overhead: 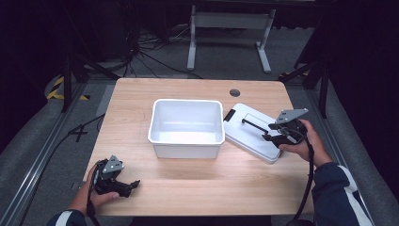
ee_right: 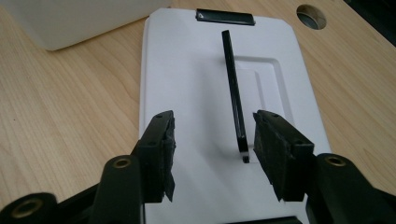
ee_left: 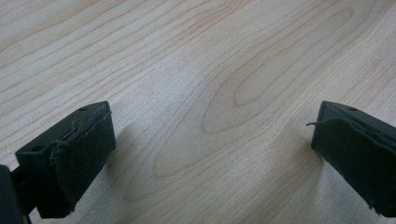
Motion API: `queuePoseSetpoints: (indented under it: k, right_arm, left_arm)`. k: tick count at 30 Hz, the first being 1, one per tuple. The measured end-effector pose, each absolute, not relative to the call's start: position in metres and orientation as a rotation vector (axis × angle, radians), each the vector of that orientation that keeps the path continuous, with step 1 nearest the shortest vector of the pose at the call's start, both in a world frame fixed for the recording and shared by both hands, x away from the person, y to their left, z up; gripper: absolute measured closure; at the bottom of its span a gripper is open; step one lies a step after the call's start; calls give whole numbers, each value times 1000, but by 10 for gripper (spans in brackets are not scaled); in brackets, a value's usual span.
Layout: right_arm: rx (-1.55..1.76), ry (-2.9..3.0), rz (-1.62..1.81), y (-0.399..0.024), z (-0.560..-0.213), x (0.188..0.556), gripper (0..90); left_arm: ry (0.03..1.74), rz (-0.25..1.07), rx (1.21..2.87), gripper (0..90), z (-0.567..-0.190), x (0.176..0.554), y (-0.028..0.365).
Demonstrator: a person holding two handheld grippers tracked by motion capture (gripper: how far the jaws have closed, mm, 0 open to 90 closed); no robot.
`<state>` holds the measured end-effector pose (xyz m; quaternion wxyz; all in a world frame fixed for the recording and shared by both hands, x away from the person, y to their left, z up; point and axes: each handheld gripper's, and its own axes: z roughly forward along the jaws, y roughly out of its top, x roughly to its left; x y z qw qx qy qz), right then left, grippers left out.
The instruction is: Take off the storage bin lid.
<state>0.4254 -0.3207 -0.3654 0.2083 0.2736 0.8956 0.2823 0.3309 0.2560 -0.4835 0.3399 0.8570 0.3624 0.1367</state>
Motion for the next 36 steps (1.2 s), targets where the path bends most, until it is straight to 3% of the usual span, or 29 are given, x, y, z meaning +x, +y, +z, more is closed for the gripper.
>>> queuePoseSetpoints:
  k: [25,36]
  right_arm:
    - [759,2472,777,-345,-389,379,455]
    - [802,2434,812,-357,-399,358,396]
  left_arm:
    - [955,341,2224,2,-484,330,255]
    - [953,348,2225,2,-484,330,255]
